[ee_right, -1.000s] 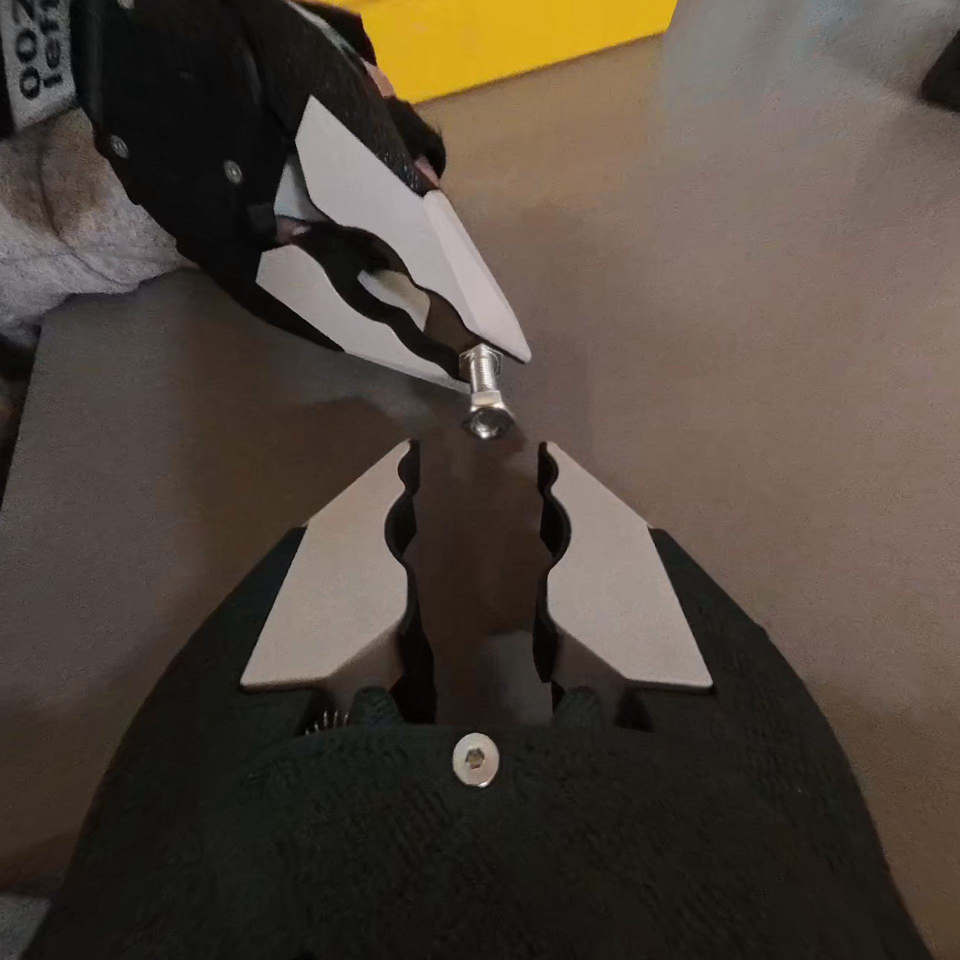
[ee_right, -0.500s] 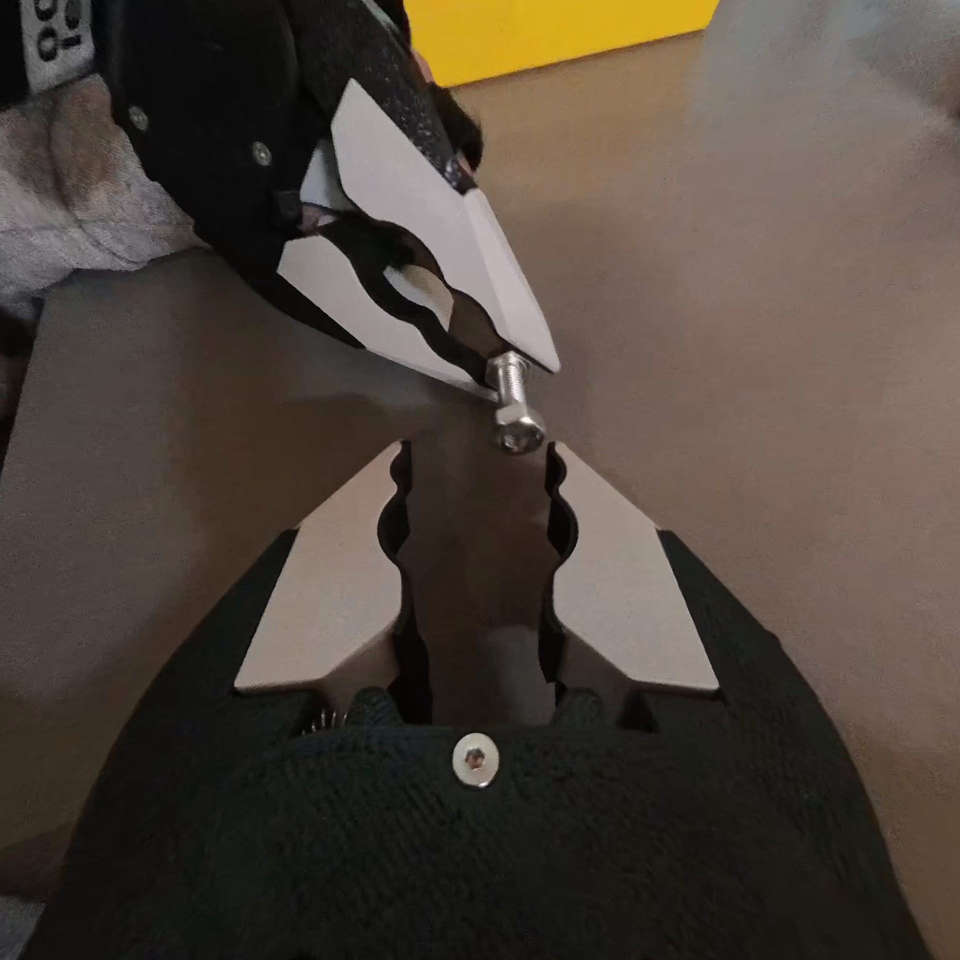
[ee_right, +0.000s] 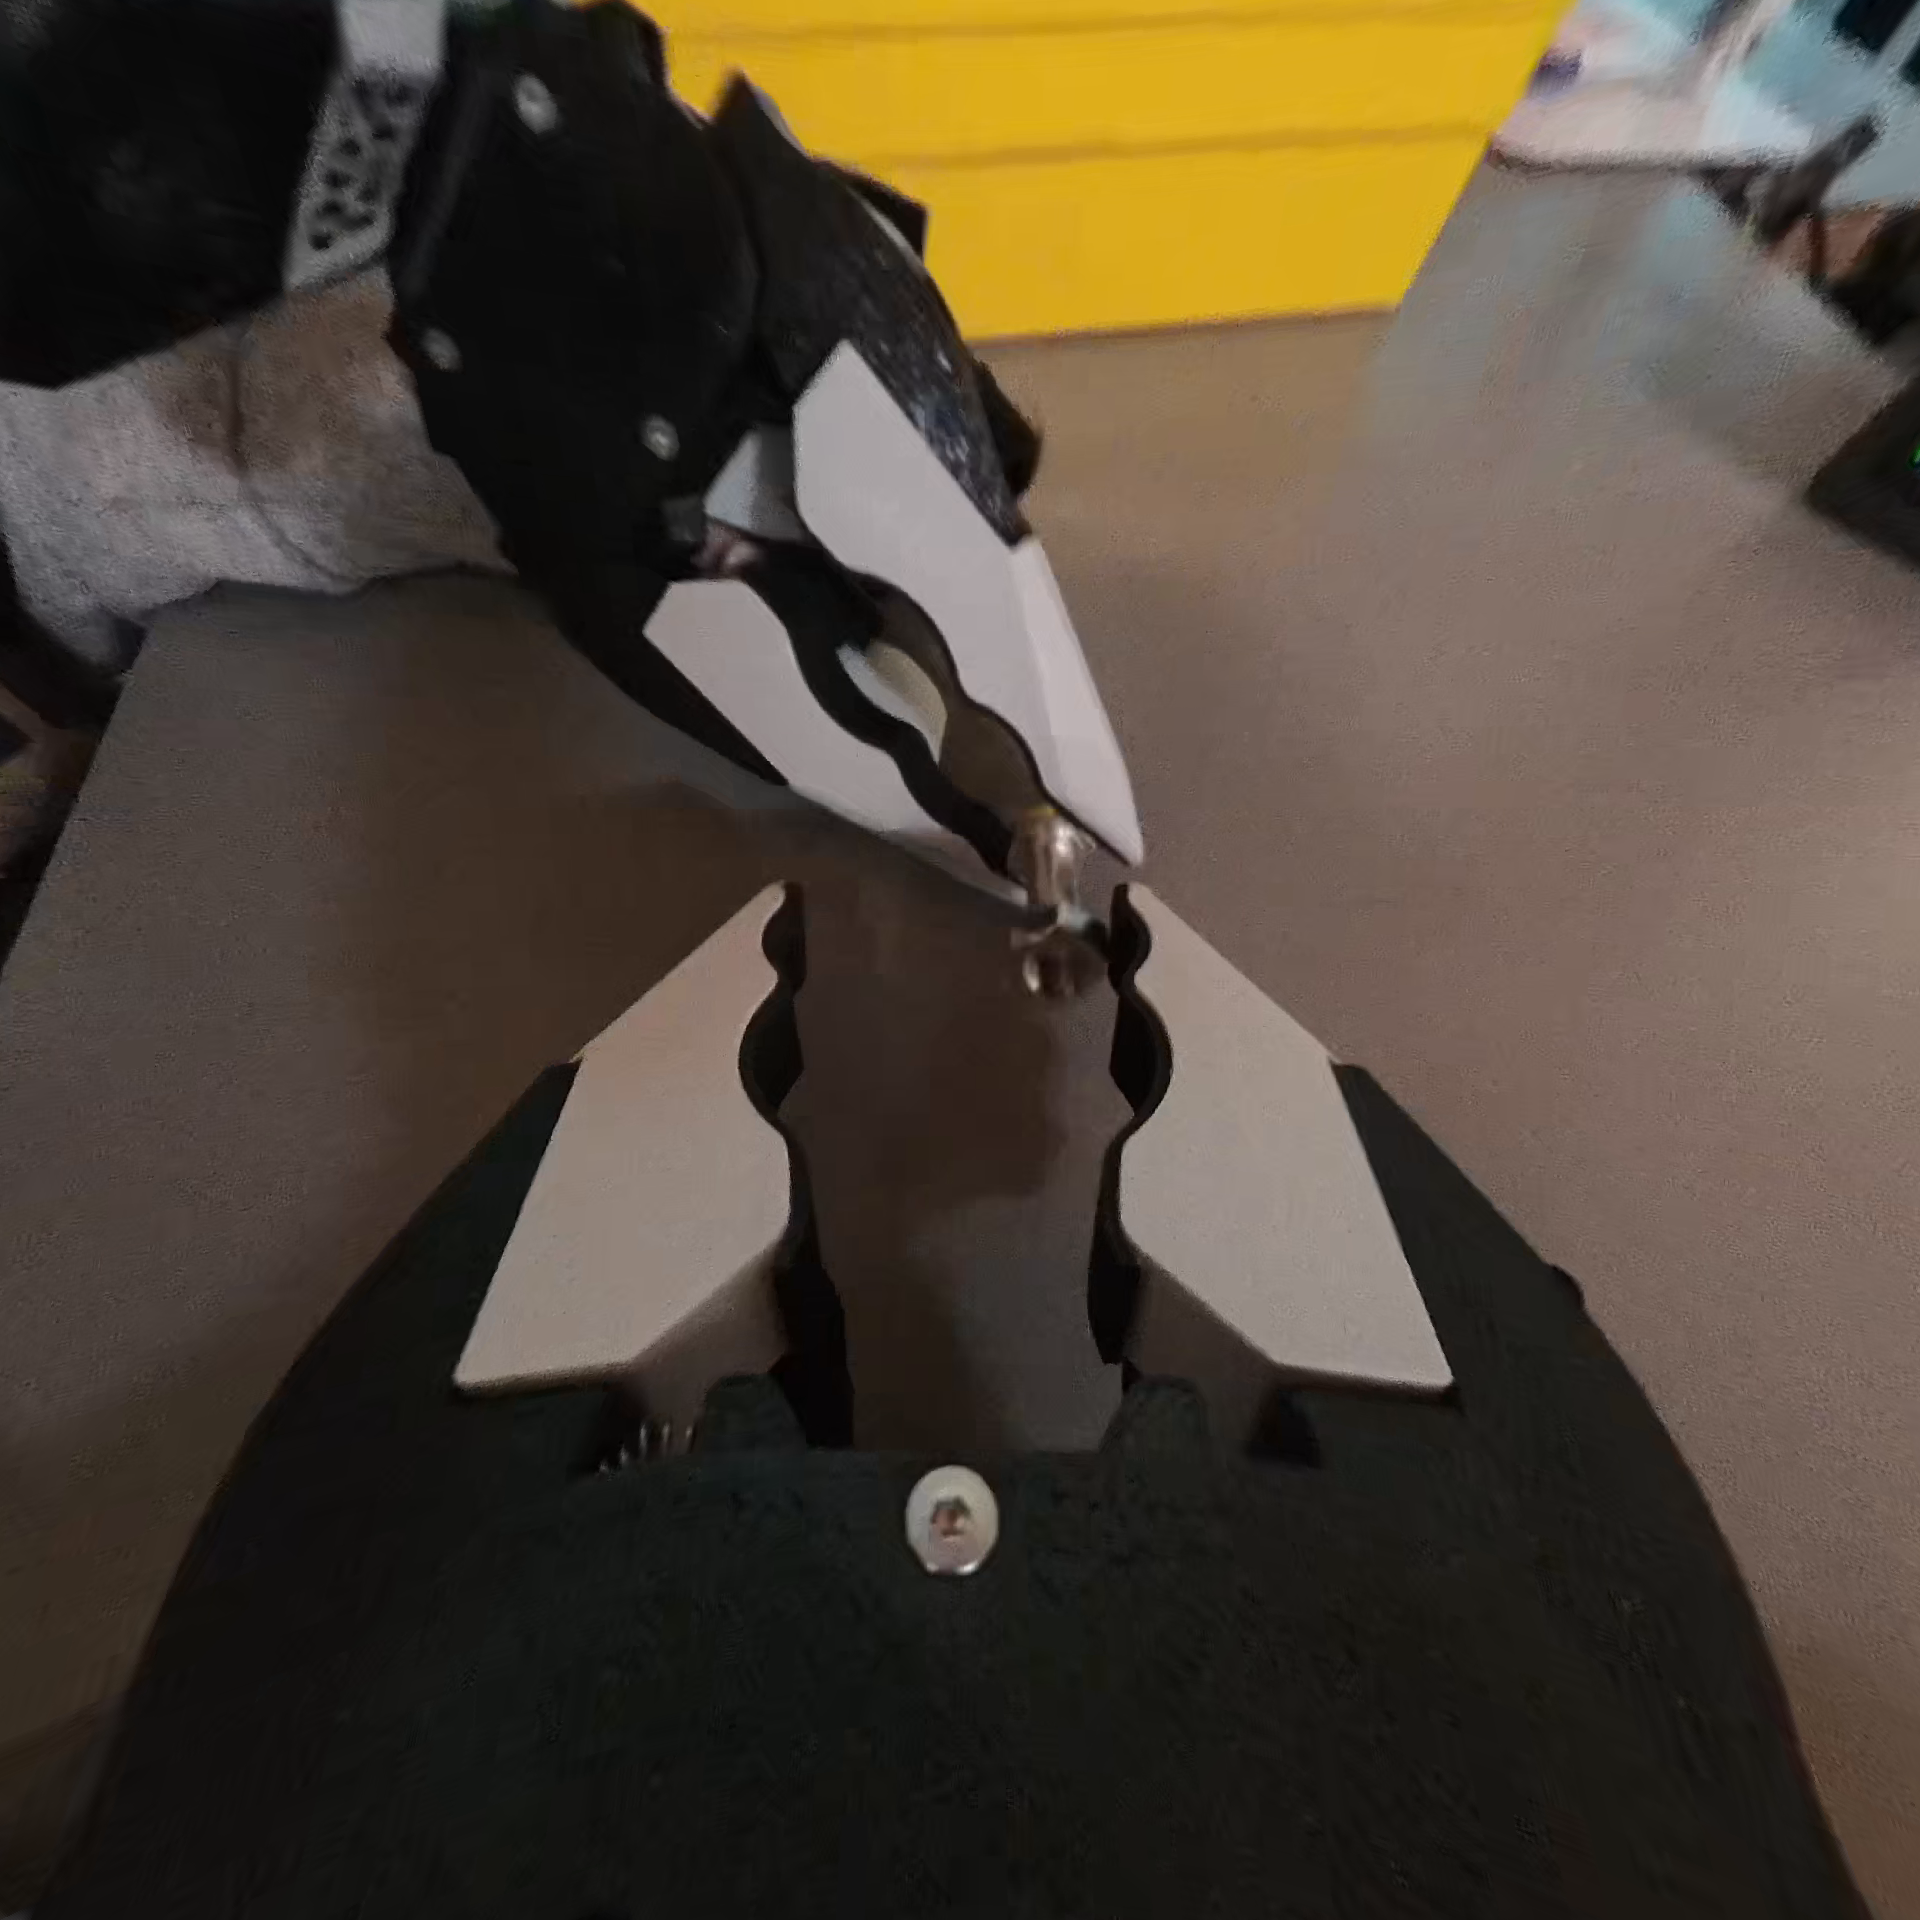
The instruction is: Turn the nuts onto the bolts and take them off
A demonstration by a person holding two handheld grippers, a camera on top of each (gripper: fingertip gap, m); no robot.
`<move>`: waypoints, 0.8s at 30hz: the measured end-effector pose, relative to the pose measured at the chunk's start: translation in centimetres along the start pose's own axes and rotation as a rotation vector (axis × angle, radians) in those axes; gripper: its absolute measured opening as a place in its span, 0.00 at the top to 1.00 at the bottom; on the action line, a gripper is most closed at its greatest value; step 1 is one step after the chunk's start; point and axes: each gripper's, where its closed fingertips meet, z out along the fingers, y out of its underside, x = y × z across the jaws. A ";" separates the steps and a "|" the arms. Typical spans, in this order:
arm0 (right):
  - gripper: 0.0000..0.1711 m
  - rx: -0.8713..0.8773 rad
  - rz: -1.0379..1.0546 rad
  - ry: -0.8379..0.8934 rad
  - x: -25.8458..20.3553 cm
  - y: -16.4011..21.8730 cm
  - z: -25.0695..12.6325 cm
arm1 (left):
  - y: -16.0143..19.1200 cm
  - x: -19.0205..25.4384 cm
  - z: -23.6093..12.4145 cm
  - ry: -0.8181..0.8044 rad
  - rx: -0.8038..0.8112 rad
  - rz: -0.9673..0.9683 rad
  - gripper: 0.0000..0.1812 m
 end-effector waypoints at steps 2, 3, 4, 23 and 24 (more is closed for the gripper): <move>0.71 0.135 -0.120 -0.028 -1.5 -2.3 -0.5 | -0.2 0.2 -0.3 0.001 -0.005 -0.004 0.91; 0.74 0.166 -0.122 0.001 -1.2 -2.9 -0.8 | -0.1 0.2 -0.4 -0.001 -0.004 -0.004 0.91; 0.76 0.139 -0.085 0.039 -0.2 -2.6 -1.0 | 0.0 0.1 -0.6 -0.001 -0.003 -0.004 0.91; 0.80 -0.018 0.106 0.290 4.0 1.9 -3.3 | 0.2 -0.8 -0.3 -0.022 0.035 -0.052 0.91; 0.80 -0.014 0.136 0.318 3.9 2.0 -3.8 | 0.2 -1.1 -0.3 -0.018 0.043 -0.078 0.91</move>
